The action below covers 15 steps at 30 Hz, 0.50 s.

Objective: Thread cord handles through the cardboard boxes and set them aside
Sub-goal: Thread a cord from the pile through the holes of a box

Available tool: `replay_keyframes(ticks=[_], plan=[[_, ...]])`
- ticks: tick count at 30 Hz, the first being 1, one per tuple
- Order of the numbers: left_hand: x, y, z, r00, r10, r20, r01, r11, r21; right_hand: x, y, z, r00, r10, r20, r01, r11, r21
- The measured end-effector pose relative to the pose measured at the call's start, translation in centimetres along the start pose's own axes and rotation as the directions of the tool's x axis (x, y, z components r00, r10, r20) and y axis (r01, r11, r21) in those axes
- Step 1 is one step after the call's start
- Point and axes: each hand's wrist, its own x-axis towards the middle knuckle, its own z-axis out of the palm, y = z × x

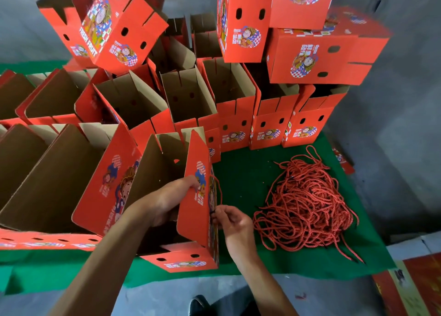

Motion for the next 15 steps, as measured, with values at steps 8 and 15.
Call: replay_keyframes(ticks=[8,15], plan=[[0.2,0.5,2.1,0.997,0.065,0.033,-0.066,0.997,0.027,1.2,0.9,0.1,0.991,-0.009,-0.134,0.009,1.000,0.004],[0.7,-0.5,2.5,0.986,0.116,0.123,-0.109,0.992,-0.063,1.2,1.3,-0.2,0.985,-0.012,-0.170,0.017,0.999,0.029]])
